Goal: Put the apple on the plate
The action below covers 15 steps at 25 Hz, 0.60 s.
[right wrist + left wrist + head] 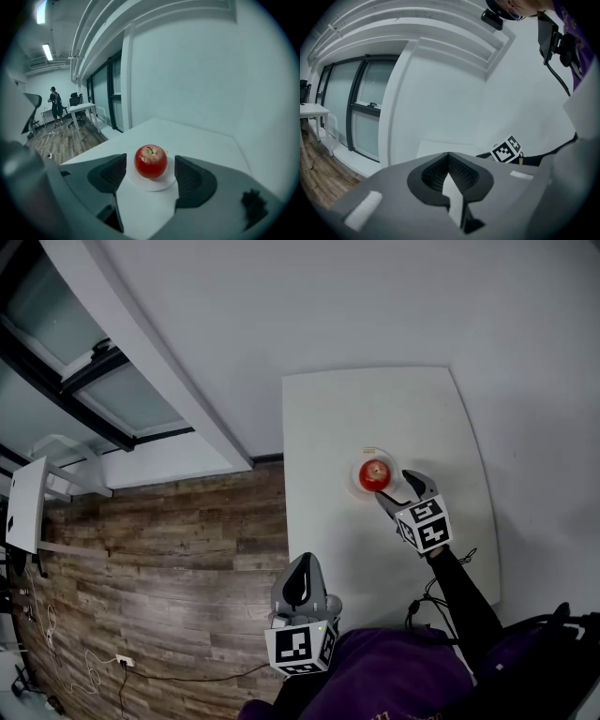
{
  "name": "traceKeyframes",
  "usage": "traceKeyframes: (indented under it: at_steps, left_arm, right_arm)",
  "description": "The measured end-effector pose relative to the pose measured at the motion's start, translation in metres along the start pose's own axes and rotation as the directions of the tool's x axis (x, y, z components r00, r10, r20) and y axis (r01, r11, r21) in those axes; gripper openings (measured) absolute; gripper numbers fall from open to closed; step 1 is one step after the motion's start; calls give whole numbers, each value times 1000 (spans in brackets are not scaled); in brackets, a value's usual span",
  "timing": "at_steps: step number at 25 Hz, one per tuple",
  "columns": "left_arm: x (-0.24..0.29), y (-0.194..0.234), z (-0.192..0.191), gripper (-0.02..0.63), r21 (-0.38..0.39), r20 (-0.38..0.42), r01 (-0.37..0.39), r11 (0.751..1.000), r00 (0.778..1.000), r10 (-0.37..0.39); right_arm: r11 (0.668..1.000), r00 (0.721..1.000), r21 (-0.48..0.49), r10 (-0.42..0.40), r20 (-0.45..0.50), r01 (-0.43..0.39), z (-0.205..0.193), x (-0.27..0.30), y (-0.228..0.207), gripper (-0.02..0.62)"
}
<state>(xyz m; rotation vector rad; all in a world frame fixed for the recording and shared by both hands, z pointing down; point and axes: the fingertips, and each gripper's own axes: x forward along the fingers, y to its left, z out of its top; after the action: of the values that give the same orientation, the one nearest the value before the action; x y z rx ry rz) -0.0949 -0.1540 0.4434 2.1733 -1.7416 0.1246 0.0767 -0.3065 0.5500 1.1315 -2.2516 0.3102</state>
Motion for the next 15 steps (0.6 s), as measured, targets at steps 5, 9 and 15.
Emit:
traceKeyframes:
  at_steps: [5,9,15]
  left_arm:
    - [0,-8,4,6,8,9,35,999,999,-35]
    - [0,-15,7,6,13,17,58,998,998,-58]
    - [0,-23,9,6,20,26,92,996,995,-93]
  right_arm:
    - [1000,998,25,3,64,-5,14,-31,12,327]
    - [999,992,39,-15,127,10,27,-60,21,327]
    - [998,978,44,-45,201,37,44,-99,31,311]
